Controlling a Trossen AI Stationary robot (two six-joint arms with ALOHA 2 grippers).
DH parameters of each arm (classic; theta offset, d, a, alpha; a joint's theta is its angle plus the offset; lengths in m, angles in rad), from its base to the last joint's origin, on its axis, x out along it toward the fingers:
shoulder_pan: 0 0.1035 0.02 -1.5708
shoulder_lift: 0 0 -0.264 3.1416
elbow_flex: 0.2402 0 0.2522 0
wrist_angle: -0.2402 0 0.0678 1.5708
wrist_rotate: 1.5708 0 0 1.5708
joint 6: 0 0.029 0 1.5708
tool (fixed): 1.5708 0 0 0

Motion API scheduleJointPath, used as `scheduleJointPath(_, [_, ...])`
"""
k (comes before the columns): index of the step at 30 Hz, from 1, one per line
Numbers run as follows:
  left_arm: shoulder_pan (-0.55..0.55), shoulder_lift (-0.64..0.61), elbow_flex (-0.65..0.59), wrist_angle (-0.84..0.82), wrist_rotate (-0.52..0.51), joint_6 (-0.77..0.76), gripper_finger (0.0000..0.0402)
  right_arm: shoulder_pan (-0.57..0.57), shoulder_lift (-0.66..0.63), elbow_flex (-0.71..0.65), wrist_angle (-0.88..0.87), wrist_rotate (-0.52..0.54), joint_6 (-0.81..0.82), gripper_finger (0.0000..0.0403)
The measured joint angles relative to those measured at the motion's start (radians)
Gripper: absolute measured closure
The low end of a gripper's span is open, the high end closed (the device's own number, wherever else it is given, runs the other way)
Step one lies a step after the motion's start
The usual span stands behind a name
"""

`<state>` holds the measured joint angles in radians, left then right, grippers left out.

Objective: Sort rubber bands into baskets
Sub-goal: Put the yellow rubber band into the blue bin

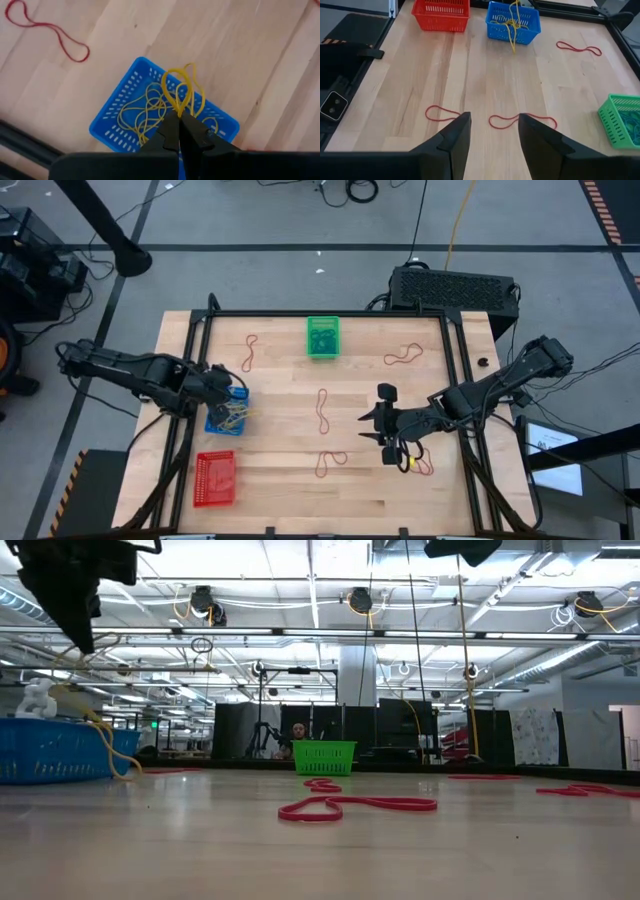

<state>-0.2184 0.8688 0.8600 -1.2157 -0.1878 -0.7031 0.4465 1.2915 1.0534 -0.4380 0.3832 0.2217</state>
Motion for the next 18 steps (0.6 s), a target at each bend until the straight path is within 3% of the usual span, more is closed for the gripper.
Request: scheduleJointPath(18, [0.0,0.039,0.0,-0.069,0.092,-0.043,0.0401,0.0,0.0,-0.001,-0.004,0.0,0.002,0.0245])
